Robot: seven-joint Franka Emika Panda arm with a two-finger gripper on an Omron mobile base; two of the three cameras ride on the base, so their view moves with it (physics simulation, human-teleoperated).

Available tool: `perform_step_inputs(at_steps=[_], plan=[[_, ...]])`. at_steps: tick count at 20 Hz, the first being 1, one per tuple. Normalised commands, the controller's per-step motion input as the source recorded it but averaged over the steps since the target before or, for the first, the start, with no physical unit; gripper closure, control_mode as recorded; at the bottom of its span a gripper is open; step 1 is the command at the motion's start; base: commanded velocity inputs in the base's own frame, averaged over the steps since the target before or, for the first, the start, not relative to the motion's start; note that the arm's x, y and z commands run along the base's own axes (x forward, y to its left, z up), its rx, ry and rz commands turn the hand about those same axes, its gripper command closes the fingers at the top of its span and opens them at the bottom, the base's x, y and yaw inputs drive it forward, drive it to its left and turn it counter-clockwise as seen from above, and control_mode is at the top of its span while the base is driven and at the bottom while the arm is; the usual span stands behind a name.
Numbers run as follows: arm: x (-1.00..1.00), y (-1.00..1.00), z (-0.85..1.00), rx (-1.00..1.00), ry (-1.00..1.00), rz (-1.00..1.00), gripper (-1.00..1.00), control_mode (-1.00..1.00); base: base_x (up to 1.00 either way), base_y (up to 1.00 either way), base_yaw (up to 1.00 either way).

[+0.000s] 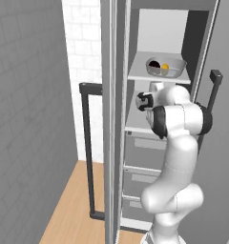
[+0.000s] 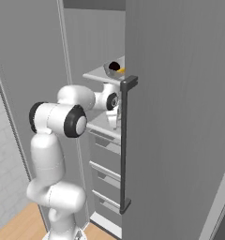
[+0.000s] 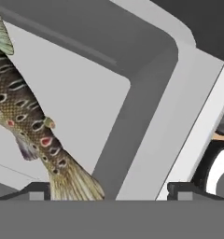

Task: Take the meat container that has the fish and place it on the second highest rack of the freezer. Then take the vegetable container that has the corn and avocado and place it on the highest rack of the freezer.

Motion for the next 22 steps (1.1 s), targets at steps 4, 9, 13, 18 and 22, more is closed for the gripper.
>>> perform_step_inputs(at_steps=[4, 9, 13, 18, 22], plan=[[-1.0, 0.36, -0.15, -0.15, -0.38, 0.0, -1.0, -1.0, 0.0, 0.0, 0.0], [-0.78, 0.18, 0.13, -0.09, -0.35, -0.01, -1.0, -1.0, 0.0, 0.0, 0.0], [-0.35, 0.0, 0.81, -0.04, -0.31, -0.06, -1.0, -1.0, 0.0, 0.0, 0.0], [-0.81, 0.08, 1.0, -0.12, -0.51, -0.1, -1.0, -1.0, 0.0, 0.0, 0.0], [-1.0, 0.19, 1.0, -0.05, -0.47, -0.13, -1.0, -1.0, 0.0, 0.0, 0.0]])
